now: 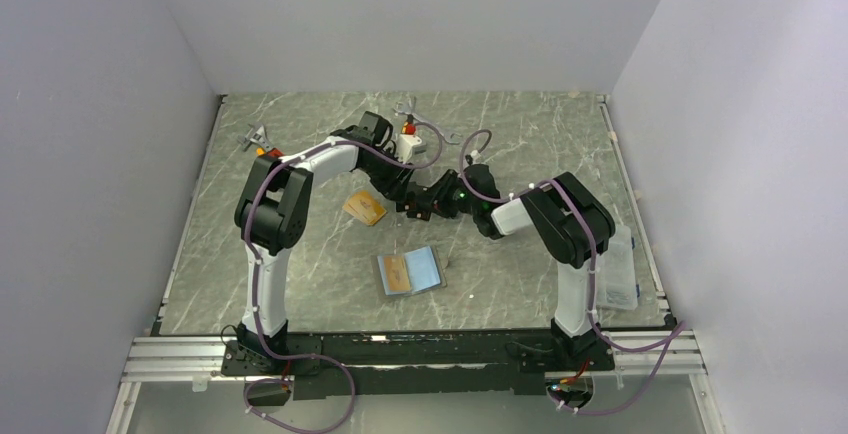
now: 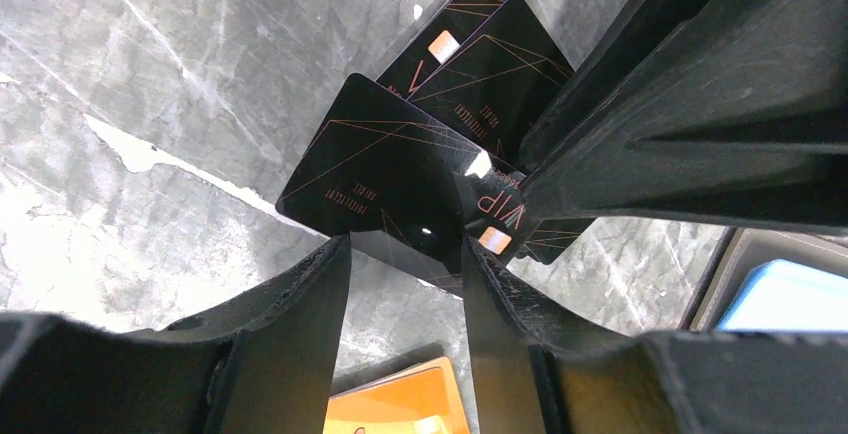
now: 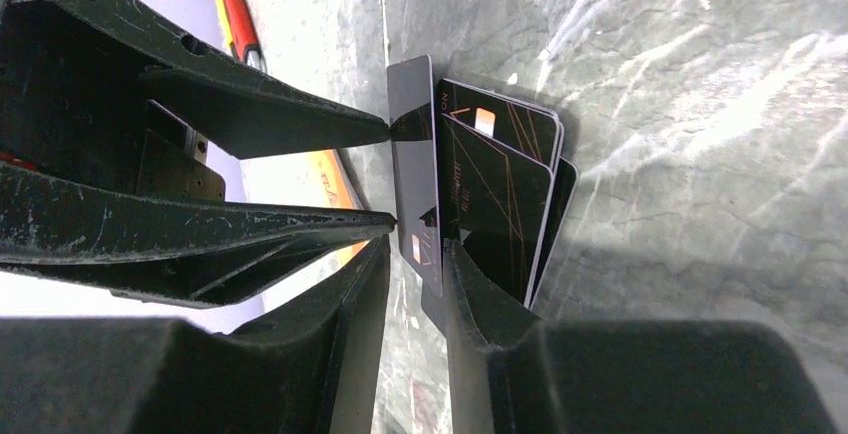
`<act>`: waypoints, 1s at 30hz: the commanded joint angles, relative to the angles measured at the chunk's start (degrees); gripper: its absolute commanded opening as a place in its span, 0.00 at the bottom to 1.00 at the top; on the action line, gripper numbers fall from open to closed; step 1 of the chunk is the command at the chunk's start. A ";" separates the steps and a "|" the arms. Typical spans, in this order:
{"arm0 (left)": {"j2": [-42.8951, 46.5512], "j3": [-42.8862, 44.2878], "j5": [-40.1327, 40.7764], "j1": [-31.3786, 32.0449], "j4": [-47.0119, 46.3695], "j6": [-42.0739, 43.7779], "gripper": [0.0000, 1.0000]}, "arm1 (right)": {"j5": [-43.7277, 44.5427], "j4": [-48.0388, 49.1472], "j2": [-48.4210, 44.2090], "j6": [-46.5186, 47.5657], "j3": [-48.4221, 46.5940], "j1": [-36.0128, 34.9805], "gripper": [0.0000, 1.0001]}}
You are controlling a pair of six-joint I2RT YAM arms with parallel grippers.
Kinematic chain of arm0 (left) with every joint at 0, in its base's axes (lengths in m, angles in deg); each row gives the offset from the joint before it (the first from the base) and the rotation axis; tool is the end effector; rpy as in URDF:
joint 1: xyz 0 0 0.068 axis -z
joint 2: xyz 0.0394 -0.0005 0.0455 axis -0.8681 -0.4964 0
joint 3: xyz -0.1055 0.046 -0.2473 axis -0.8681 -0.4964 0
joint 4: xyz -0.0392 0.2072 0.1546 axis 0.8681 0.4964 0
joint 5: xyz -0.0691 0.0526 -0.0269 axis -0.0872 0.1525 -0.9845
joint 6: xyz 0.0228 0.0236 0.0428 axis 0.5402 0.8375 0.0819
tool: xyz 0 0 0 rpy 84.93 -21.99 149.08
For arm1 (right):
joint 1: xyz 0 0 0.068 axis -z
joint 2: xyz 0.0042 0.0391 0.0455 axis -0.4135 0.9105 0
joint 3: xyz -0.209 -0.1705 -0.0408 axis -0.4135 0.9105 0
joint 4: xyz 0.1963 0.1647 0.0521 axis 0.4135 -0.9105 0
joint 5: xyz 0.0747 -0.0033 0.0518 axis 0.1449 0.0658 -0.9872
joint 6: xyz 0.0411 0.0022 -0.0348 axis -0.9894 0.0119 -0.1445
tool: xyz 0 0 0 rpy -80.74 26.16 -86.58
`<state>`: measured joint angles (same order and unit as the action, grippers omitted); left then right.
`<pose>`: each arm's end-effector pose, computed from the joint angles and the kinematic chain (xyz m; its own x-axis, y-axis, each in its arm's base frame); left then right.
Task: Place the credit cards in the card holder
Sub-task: Pick up the credit card from the center of the board.
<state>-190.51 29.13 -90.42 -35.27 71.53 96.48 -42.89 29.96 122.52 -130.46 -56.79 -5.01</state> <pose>0.3936 -0.2016 0.1630 -0.5715 0.5918 -0.5685 0.8043 0.5414 -0.2449 0.3180 0.1920 0.1035 -0.8085 0.5169 -0.2815 0.0265 0.5097 0.8599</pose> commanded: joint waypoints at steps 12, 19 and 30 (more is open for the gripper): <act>-2.93 0.79 -4.20 -0.35 0.61 -0.54 0.48 | 0.53 -1.94 3.15 -0.26 -3.53 -1.85 0.28; -2.34 -0.05 -4.85 -0.45 0.45 -0.33 0.48 | 1.03 -2.06 4.00 -0.56 -4.83 -1.92 0.22; 2.42 -0.78 -4.73 -0.70 2.65 -0.03 0.55 | 1.90 -3.93 3.06 -0.14 -5.51 -1.88 0.00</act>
<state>-191.29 29.43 -93.85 -36.14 71.13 96.56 -42.76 27.60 125.91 -131.56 -61.56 -6.69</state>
